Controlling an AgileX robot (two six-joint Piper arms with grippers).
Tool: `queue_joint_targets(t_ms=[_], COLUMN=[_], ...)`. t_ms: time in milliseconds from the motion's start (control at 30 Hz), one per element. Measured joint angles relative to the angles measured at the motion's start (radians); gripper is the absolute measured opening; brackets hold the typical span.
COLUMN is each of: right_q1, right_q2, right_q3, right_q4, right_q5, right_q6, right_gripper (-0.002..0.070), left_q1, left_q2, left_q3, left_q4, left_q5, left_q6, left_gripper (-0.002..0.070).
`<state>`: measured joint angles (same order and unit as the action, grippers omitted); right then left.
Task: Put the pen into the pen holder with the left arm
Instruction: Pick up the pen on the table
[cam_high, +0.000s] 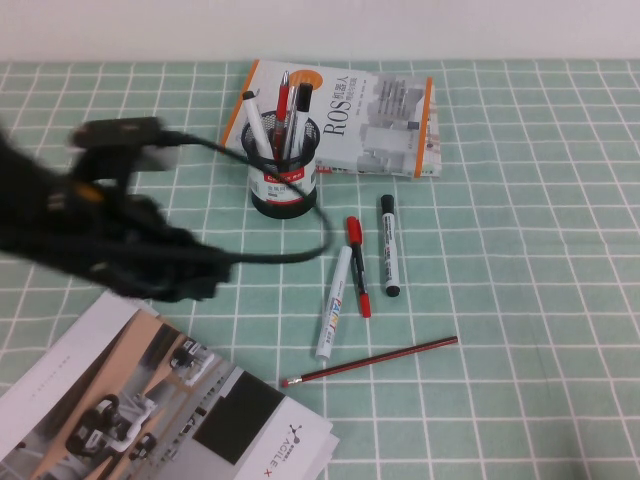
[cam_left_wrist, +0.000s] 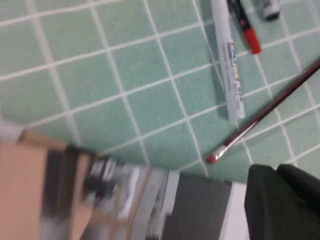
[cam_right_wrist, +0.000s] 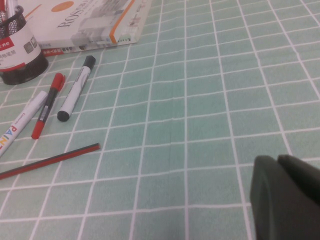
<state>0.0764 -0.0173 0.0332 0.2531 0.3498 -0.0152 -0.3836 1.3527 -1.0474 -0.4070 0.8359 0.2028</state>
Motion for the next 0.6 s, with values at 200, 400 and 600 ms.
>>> queue_joint_targets(t_ms=[200, 400, 600], right_q1=[0.000, 0.000, 0.000], right_q2=[0.000, 0.000, 0.000], right_q3=[0.000, 0.000, 0.000], right_q4=[0.000, 0.000, 0.000], right_q5=[0.000, 0.000, 0.000], right_q6=[0.000, 0.000, 0.000], right_gripper=[-0.0020, -0.0020, -0.0020], left_q1=[-0.184, -0.272, -0.304], left_q2=[0.248, 0.433, 0.574], left_q3=[-0.209, -0.373, -0.527], left_q4=[0.162, 0.230, 0.255], left_q5=[0.029, 0.043, 0.140], left_q6=[-0.137, -0.179, -0.152], left_gripper=[-0.0003, 0.0000, 0.0217])
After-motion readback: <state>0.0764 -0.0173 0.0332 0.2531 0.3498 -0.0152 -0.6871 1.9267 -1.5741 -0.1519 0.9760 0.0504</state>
